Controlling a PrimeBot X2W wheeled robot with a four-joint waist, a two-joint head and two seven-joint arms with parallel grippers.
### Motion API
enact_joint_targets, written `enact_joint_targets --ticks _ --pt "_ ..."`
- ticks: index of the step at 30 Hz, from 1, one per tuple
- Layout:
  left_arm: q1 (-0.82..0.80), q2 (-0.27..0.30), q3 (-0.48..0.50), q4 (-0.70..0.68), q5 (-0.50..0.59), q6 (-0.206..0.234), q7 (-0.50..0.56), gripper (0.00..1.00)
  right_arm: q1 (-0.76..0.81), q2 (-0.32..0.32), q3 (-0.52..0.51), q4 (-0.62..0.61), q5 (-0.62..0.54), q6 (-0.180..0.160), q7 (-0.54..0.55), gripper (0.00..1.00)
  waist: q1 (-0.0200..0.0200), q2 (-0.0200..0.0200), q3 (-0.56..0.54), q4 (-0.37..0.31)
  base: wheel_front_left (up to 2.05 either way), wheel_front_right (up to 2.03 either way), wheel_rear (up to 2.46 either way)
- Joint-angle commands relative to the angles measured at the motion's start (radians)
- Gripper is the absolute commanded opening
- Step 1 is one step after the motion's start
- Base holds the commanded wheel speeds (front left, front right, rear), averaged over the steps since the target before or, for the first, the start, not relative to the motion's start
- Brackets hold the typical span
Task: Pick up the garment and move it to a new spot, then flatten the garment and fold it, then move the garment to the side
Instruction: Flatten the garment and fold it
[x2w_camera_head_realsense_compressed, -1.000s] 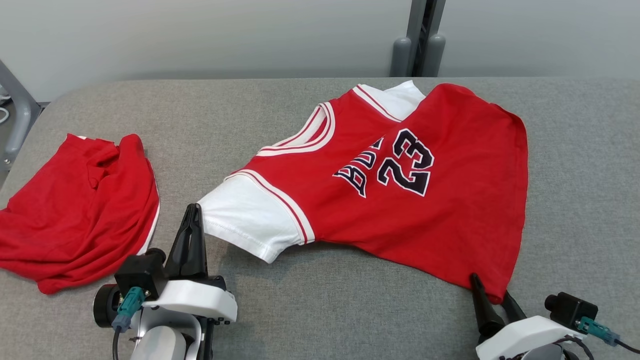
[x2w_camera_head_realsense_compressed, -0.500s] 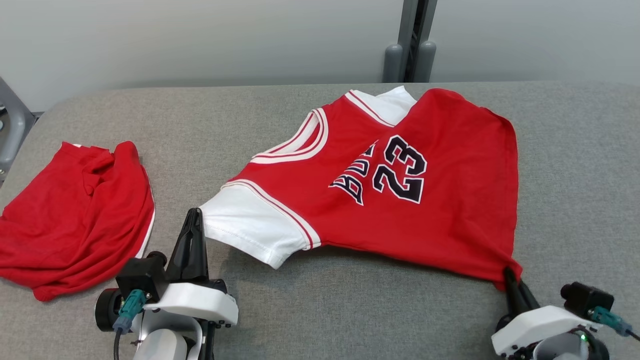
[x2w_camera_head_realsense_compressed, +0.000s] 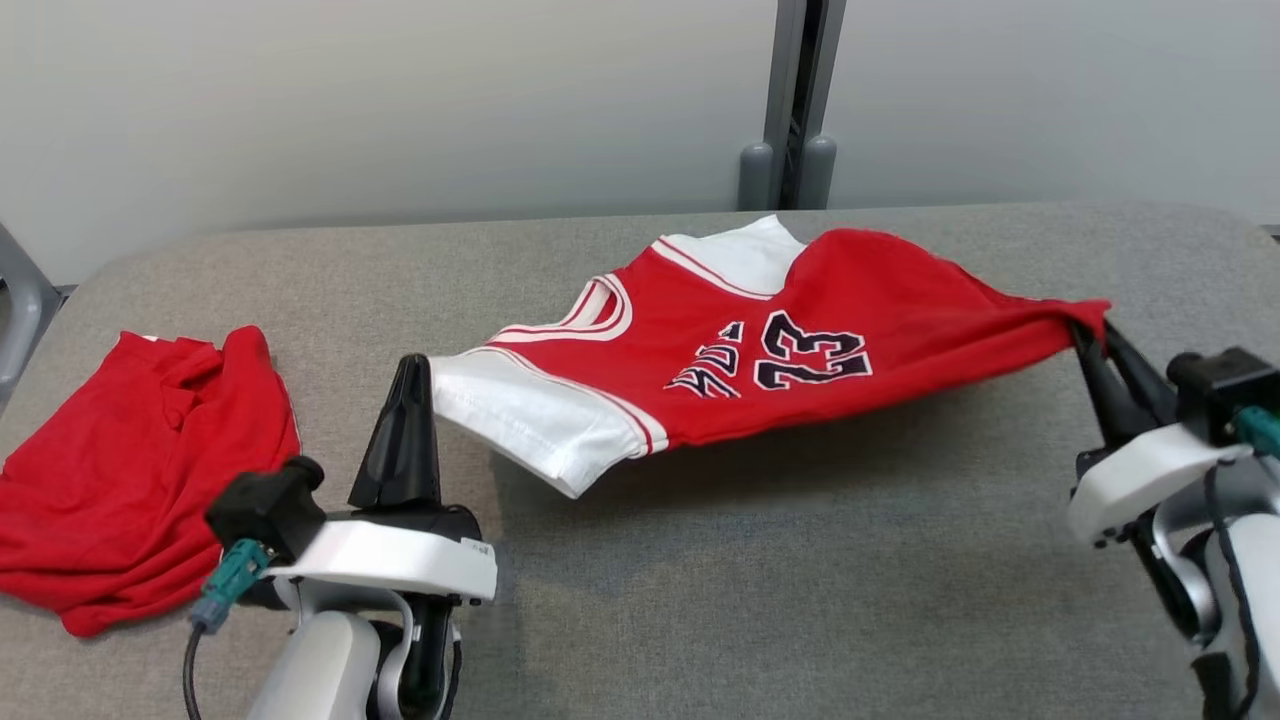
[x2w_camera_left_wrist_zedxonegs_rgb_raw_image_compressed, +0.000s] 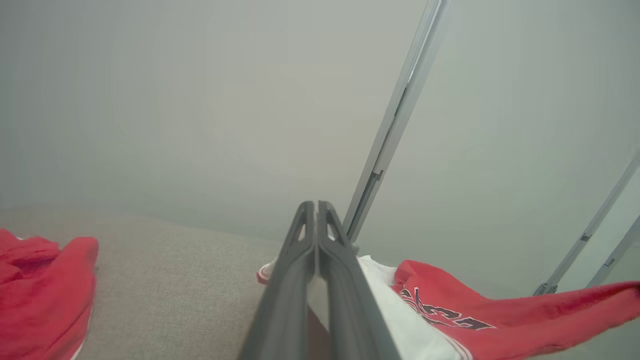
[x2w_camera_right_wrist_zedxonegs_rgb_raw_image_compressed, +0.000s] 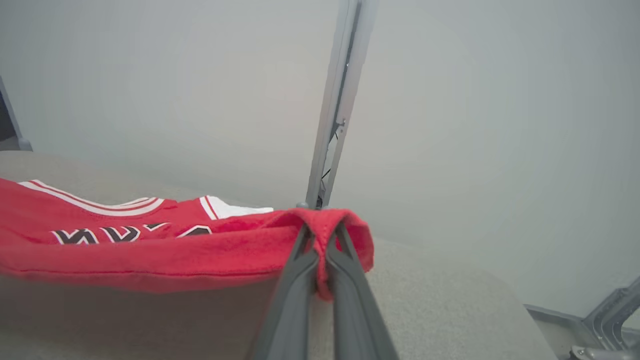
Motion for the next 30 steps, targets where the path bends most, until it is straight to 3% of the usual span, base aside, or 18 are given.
enact_joint_targets --ticks 1,6,11,18,24,30 --pt "-0.030 0.005 -0.001 -0.014 -0.026 -0.008 -0.003 0.00 -0.024 -0.030 0.009 -0.034 -0.006 -0.001 0.027 0.00 0.0000 -0.0001 -0.009 -0.006 0.00 0.00 0.00" --pt "-0.114 0.005 0.006 -0.078 -0.109 -0.008 0.022 0.00 -0.105 -0.122 0.055 -0.154 0.013 -0.001 0.122 0.00 0.0000 -0.0001 -0.033 -0.018 0.00 0.00 0.00" --pt "-0.215 0.005 0.037 -0.182 -0.191 0.027 0.096 0.00 -0.184 -0.211 0.112 -0.248 0.055 -0.001 0.216 0.00 0.0000 -0.0001 -0.042 -0.026 0.00 0.00 0.00" --pt "-0.392 0.005 0.078 -0.291 -0.286 0.093 0.258 0.00 -0.317 -0.286 0.151 -0.318 0.180 -0.001 0.331 0.00 0.0000 -0.0001 -0.004 -0.038 0.00 0.00 0.00" --pt "-0.627 0.026 0.117 -0.255 -0.333 0.154 0.386 0.00 -0.507 -0.323 0.191 -0.281 0.312 -0.001 0.410 0.00 0.0000 -0.0001 0.101 -0.049 0.00 0.00 0.00" --pt "-0.916 0.023 0.170 -0.081 -0.390 0.205 0.441 0.00 -0.771 -0.302 0.225 -0.127 0.416 -0.001 0.442 0.00 0.0000 -0.0001 0.265 -0.057 0.00 0.00 0.00"
